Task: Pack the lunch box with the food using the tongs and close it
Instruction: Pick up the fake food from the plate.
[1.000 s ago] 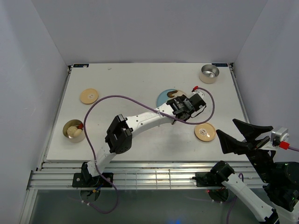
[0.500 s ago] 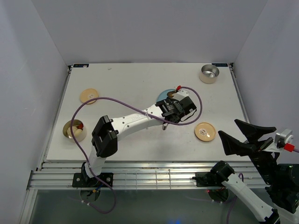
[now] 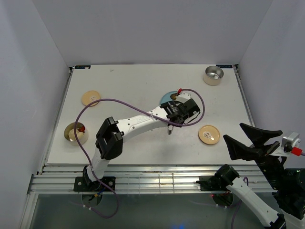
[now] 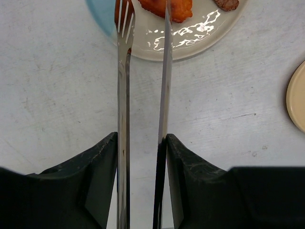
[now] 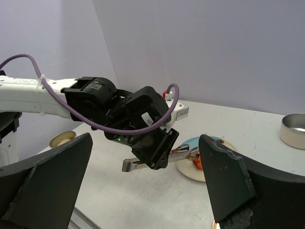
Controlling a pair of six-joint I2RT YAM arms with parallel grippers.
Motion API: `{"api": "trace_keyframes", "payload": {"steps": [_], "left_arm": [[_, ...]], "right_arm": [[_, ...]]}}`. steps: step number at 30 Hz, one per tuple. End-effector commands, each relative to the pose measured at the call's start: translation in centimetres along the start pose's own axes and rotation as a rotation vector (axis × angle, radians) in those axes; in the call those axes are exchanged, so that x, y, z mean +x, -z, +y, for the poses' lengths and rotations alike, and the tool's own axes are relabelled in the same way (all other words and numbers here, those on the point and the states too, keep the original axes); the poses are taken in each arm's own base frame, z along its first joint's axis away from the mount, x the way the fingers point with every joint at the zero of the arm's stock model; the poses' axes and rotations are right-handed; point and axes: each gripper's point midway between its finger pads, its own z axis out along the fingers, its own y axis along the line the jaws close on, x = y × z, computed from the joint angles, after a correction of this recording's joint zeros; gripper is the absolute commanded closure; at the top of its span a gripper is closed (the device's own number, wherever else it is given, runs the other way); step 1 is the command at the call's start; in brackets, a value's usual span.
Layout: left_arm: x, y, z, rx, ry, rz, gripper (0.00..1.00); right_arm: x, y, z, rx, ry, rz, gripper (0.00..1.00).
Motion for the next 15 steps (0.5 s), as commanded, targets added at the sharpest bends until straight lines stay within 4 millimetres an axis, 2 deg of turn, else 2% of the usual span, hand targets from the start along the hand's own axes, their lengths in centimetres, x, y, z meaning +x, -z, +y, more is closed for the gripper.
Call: {"api": "trace_keyframes", "payload": {"steps": [1, 15], "left_arm": [[-1.4, 1.0, -0.4, 0.018, 0.040, -0.033, 0.46], [-0.9, -0.6, -1.8, 0.020, 0.034, -0.011, 0.43]], "right_arm": [[-2.9, 2.5, 0.3, -0.029, -0.017, -0.114, 0.02], [-3.1, 2.8, 0.2, -0.027, -0.018, -0.122, 0.02]]}}
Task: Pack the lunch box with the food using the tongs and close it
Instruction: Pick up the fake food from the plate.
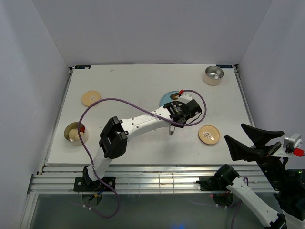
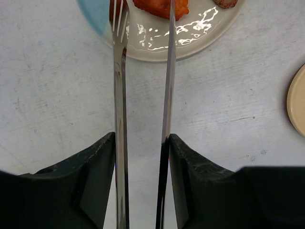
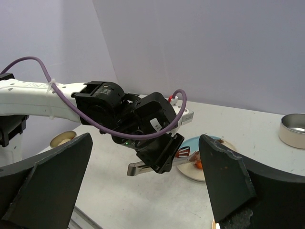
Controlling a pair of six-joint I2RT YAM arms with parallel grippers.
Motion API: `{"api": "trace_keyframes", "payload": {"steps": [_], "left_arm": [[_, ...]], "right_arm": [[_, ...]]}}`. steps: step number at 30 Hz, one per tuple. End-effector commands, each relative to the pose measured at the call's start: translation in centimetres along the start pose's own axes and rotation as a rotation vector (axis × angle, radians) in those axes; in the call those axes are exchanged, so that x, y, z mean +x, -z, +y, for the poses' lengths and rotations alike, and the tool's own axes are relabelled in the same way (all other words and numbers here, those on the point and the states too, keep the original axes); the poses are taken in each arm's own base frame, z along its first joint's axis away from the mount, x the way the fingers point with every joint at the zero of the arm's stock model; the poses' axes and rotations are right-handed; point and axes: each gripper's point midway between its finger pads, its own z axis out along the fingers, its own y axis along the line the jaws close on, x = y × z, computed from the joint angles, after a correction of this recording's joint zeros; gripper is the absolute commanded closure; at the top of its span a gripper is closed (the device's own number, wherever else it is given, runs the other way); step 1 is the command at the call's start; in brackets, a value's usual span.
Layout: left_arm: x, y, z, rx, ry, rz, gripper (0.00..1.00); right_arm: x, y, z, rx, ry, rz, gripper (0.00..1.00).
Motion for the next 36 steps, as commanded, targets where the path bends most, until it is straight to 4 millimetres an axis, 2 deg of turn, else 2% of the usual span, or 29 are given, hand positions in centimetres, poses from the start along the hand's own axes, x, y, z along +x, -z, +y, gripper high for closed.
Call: {"api": "trace_keyframes", "payload": {"steps": [1, 9, 14, 20, 28, 36], "left_arm": [[-1.6, 0.8, -0.8, 0.028, 0.040, -0.040, 0.43], [-2.6, 1.7, -0.9, 0.040, 0.070, -0.067, 0.43], [-2.1, 1.1, -1.6, 0.051, 0.052, -0.046, 0.43], [-1.8, 1.3, -2.1, 0.054, 0.033, -0.049, 0.44], [-0.1, 0.0, -1.7, 0.012, 0.018, -0.008, 0.43], [0.5, 0.7, -0.4, -0.024, 0.027, 0.011, 0.44]], "right_arm": [[-3.0, 2.6, 0.2, -0.028, -0.019, -0.127, 0.02], [-2.9, 2.7, 0.1, -0.023, -0.017, -0.125, 0.02], [-3.2, 2.9, 0.2, -0.026, -0.017, -0.133, 0.02], [-3.4, 2.9, 0.2, -0.030, -0.019, -0.137, 0.02], [-3.6, 3.1, 0.3, -0.035, -0.022, -0.143, 0.02], [-3.9, 3.4, 0.3, -0.035, -0.028, -0.149, 0.02]]}}
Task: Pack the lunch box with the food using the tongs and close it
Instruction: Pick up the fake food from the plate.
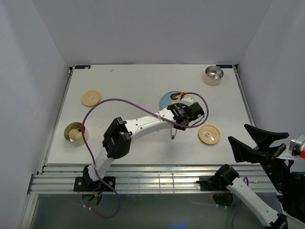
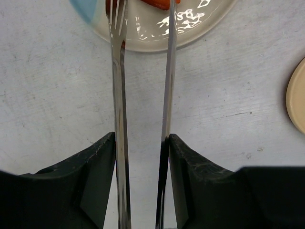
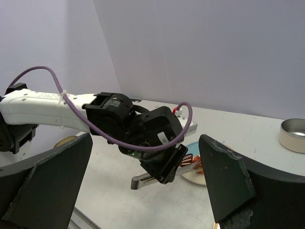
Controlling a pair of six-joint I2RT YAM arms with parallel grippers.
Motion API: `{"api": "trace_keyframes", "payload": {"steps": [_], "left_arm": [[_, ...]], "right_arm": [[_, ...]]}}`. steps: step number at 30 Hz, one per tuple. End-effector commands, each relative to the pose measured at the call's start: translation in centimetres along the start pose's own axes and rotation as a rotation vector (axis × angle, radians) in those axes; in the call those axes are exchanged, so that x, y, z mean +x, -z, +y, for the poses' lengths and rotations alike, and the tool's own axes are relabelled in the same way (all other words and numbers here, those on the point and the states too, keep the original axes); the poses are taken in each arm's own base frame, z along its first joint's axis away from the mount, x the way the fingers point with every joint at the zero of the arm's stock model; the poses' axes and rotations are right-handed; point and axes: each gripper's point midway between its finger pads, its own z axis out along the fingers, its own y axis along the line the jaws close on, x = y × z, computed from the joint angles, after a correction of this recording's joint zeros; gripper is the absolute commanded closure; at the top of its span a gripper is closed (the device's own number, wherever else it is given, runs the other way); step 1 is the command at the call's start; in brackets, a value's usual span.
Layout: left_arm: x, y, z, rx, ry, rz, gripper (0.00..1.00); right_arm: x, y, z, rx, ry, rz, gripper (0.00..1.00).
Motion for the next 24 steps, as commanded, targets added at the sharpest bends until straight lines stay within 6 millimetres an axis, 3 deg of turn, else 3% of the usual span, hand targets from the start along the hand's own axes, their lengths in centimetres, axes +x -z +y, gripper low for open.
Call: {"api": "trace_keyframes", "payload": {"steps": [1, 14, 24], "left_arm": [[-0.3, 1.3, 1.2, -0.025, 0.022, -0.016, 0.44], [-0.5, 1.8, 3.8, -0.102, 0.043, -0.022, 0.44], [-1.5, 2.5, 2.2, -0.015, 0.051, -0.041, 0.44]], "right_arm": [[-2.8, 2.8, 0.3, -0.033, -0.023, -0.124, 0.02], [-3.3, 3.5, 0.3, -0.035, -0.036, -0.138, 0.02], [-3.2, 3.4, 0.1, -0.024, -0.030, -0.134, 0.01]]}}
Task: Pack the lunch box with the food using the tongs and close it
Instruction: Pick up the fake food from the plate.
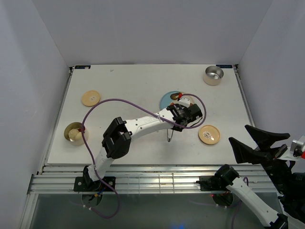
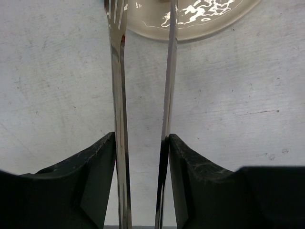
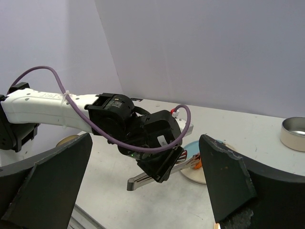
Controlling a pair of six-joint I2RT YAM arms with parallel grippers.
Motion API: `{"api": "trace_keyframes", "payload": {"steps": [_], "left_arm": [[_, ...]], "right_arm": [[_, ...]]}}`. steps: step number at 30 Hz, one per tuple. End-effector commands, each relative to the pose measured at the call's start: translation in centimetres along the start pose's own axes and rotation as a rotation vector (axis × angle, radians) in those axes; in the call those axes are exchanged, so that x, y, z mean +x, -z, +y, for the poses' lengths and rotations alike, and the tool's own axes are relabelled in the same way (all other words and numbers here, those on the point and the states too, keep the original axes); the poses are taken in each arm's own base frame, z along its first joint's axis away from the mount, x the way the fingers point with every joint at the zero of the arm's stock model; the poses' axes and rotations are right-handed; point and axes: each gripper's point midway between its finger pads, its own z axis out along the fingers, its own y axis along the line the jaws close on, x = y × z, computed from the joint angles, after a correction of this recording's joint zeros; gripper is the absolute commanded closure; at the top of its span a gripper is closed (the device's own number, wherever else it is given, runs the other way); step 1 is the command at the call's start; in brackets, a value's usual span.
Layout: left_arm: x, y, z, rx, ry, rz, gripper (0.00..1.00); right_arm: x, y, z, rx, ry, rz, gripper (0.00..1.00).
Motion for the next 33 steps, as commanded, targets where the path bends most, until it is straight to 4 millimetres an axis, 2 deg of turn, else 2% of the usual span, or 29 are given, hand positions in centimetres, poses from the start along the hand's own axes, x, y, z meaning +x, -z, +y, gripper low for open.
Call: {"api": "trace_keyframes", "payload": {"steps": [1, 6, 10, 23, 33], "left_arm": [[-3.0, 2.9, 0.4, 0.062, 0.060, -0.079, 0.43], [-3.9, 3.5, 0.2, 0.076, 0.084, -0.101, 0.41], [-4.2, 3.2, -0.3, 0.078, 0.075, -0.105, 0.40], [-3.8, 1.4, -0.8, 0.051, 0.070, -0.090, 0.39], [-3.5, 0.2, -1.1, 0.039, 0.046, -0.072, 0.42]], "right_arm": [[-3.0, 3.0, 0.1, -0.021, -0.021, -0.137, 0.01], [-3.2, 3.1, 0.1, -0.021, -0.017, -0.138, 0.01], [-3.4, 3.3, 0.1, -0.022, -0.016, -0.143, 0.01], [-3.8, 4.2, -0.2, -0.011, -0.012, -0.155, 0.01], [-4.0, 4.7, -0.7, 0.009, -0.004, -0.163, 0.01]]}}
